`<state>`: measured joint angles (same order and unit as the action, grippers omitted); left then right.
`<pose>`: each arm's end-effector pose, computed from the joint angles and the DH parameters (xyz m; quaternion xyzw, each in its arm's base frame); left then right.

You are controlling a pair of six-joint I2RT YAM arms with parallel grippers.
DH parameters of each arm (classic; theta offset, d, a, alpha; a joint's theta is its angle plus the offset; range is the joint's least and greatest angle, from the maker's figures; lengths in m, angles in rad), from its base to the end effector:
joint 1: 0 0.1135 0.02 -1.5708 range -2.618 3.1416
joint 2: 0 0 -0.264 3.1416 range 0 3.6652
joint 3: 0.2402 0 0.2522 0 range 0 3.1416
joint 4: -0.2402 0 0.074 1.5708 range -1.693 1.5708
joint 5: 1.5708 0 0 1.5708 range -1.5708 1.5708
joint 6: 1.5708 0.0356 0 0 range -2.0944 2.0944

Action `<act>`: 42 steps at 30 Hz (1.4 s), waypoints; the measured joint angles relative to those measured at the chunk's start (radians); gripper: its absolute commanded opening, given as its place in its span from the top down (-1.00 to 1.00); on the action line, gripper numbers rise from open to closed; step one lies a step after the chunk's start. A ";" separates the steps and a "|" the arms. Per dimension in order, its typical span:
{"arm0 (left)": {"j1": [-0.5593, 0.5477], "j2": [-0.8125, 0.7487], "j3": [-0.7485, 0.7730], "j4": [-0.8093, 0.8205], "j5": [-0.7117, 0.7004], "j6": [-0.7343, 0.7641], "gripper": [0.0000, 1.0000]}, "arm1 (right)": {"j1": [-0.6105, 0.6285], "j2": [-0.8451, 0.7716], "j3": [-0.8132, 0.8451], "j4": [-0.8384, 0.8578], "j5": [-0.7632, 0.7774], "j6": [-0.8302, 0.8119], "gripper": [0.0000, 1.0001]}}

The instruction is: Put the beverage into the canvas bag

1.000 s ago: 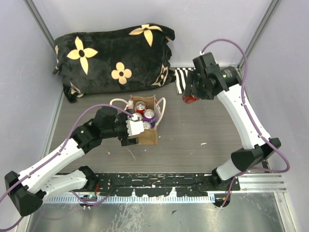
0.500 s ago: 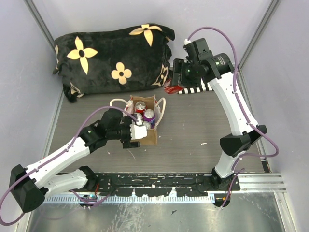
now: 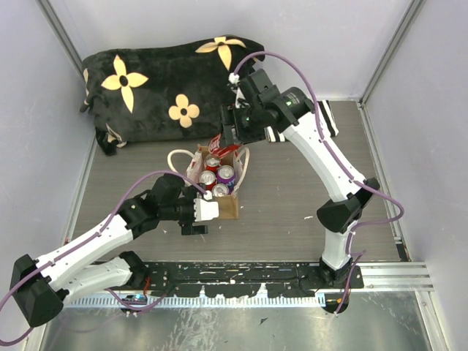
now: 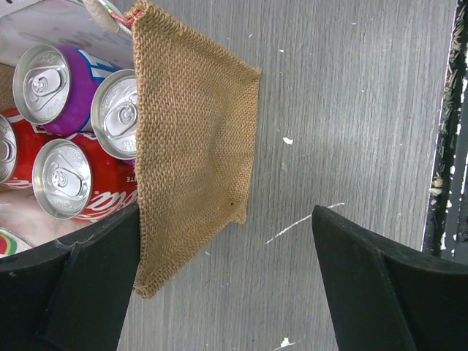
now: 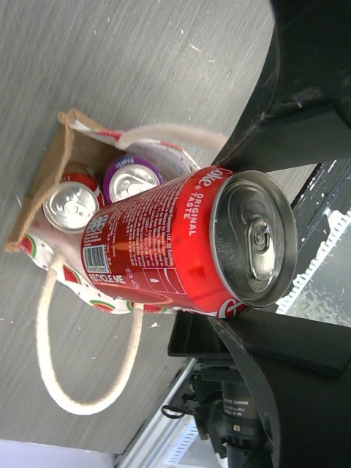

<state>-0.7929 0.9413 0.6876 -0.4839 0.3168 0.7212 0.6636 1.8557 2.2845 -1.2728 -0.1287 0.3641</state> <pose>0.1300 -0.1478 0.2510 0.6666 0.6125 -0.1585 0.3942 0.2845 0.2282 0.4416 -0.1618 0.9189 0.2267 0.2794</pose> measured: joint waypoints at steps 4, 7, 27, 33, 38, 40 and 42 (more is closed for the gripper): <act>0.000 0.008 0.005 -0.002 0.000 -0.004 -1.00 | 0.048 0.024 0.000 0.002 -0.010 -0.001 0.99; 0.000 0.008 0.013 -0.015 0.002 -0.016 -1.00 | 0.084 0.031 0.000 -0.002 -0.013 -0.004 0.99; -0.011 -0.079 0.017 -0.099 0.011 -0.072 -0.99 | 0.205 0.051 -0.182 0.043 -0.018 -0.023 0.98; -0.011 -0.080 0.017 -0.101 0.014 -0.072 -0.99 | 0.212 0.092 -0.225 0.093 -0.019 -0.023 0.98; -0.011 -0.082 0.017 -0.103 0.014 -0.072 -0.99 | 0.220 0.103 -0.225 0.122 -0.027 -0.023 0.99; -0.011 -0.082 0.017 -0.104 0.014 -0.072 -0.99 | 0.224 0.109 -0.225 0.127 -0.029 -0.023 0.99; -0.011 -0.083 0.017 -0.106 0.014 -0.072 -1.00 | 0.226 0.115 -0.226 0.130 -0.030 -0.023 0.99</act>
<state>-0.8043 0.8581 0.7048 -0.5903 0.3309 0.6487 0.8894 1.9705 2.0583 -1.1431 -0.1585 0.3408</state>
